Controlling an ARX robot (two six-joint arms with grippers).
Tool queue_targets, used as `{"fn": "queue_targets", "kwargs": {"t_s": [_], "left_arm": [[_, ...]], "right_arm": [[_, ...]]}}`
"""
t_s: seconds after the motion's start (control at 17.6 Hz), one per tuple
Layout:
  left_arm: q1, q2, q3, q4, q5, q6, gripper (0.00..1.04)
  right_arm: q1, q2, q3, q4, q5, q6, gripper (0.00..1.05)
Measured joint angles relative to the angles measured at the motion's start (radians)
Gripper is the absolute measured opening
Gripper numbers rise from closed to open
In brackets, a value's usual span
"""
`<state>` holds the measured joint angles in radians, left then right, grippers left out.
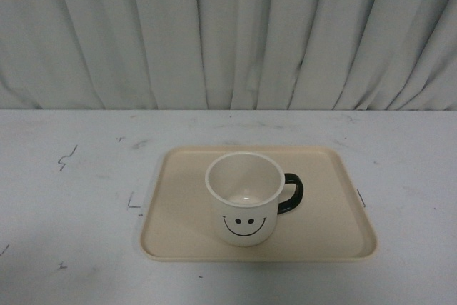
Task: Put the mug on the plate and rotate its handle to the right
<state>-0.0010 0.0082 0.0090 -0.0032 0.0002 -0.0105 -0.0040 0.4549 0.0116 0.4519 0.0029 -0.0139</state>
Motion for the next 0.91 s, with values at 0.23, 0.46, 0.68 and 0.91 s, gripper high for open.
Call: {"fn": "queue_targets", "kwargs": {"t_s": [0.23, 0.46, 0.68, 0.91], "left_arm": [[0.0, 0.0, 0.0, 0.0, 0.0, 0.0, 0.98], [0.0, 0.0, 0.0, 0.0, 0.0, 0.0, 0.98], [0.0, 0.0, 0.0, 0.0, 0.0, 0.0, 0.98], [0.0, 0.0, 0.0, 0.0, 0.0, 0.0, 0.98]], "right_arm": [[0.0, -0.112, 0.0, -0.106, 0.0, 0.0, 0.02], [0.0, -0.19, 0.0, -0.183, 0.0, 0.0, 0.02], [0.0, -0.248, 0.0, -0.242, 0.0, 0.0, 0.02], [0.0, -0.28, 0.0, -0.275, 0.0, 0.0, 0.02]]}}
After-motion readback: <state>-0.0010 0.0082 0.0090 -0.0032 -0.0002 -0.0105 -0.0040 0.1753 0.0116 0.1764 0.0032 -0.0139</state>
